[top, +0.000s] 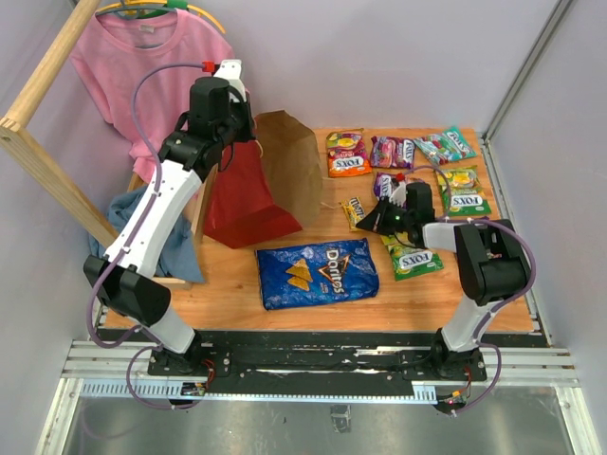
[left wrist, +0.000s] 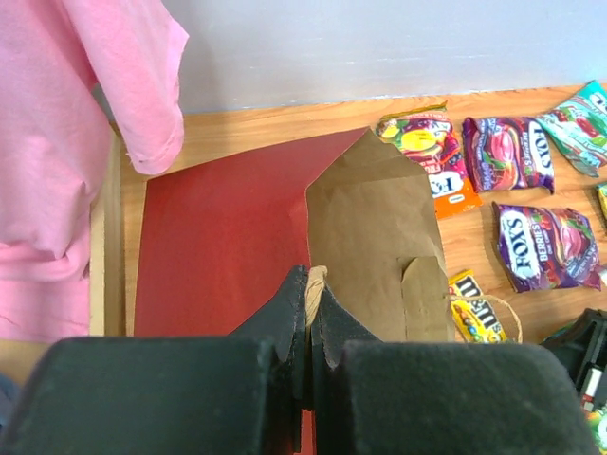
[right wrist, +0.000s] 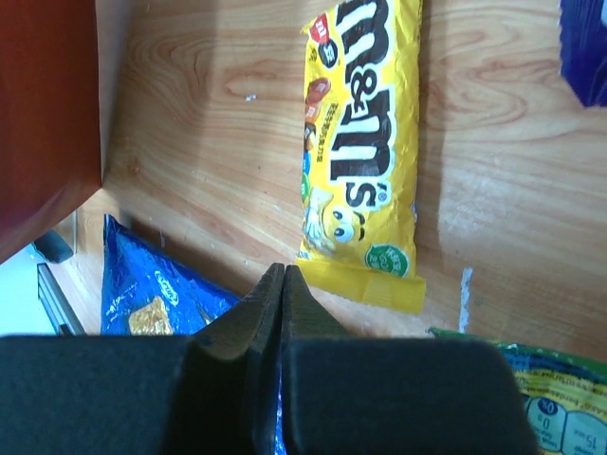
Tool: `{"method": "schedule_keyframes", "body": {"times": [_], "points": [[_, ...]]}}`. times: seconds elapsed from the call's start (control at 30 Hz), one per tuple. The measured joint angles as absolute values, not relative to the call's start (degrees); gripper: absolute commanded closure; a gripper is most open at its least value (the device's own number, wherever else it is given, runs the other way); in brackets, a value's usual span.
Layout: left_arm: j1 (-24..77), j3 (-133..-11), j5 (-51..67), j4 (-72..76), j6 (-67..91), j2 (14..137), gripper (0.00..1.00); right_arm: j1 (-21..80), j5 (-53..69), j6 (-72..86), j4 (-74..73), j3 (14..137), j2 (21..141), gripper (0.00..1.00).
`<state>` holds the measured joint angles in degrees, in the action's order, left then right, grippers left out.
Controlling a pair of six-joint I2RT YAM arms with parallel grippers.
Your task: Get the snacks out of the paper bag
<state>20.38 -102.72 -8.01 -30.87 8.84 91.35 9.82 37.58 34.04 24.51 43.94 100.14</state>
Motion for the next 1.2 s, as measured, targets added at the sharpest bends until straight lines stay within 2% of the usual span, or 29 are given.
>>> {"method": "schedule_keyframes", "body": {"times": [0.07, 0.1, 0.2, 0.23, 0.5, 0.6, 0.8, 1.2], "points": [[20.38, -102.72, -7.64, -30.76, 9.06, 91.24, 0.99, 9.82, 37.23, 34.00, 24.16, 44.75, 100.55, 0.99], [20.38, -102.72, -7.53, -30.70, 9.15, 91.22, 0.99, 9.82, 36.97, 34.00, 24.12, 44.97, 100.60, 0.95], [20.38, -102.72, -7.33, -30.55, 9.32, 91.11, 0.99, 9.82, 36.16, 34.09, 23.97, 45.06, 100.03, 0.56], [20.38, -102.69, -7.25, -30.50, 9.37, 90.96, 0.99, 9.82, 35.86, 34.30, 23.75, 45.06, 99.48, 0.48], [20.38, -101.23, -6.31, -29.12, 10.39, 88.79, 0.99, 9.82, 34.22, 36.10, 28.27, 41.67, 86.98, 0.12], [20.38, -101.21, -6.04, -28.58, 10.72, 88.64, 0.99, 9.82, 34.50, 38.17, 32.32, 40.27, 84.66, 0.10], [20.38, -100.92, -5.34, -28.32, 11.00, 88.60, 0.99, 9.85, 35.77, 44.14, 41.12, 37.54, 85.01, 0.15], [20.38, -99.39, -4.62, -28.32, 11.07, 86.54, 0.99, 9.87, 36.84, 52.12, 53.34, 42.52, 95.24, 0.24]]}}
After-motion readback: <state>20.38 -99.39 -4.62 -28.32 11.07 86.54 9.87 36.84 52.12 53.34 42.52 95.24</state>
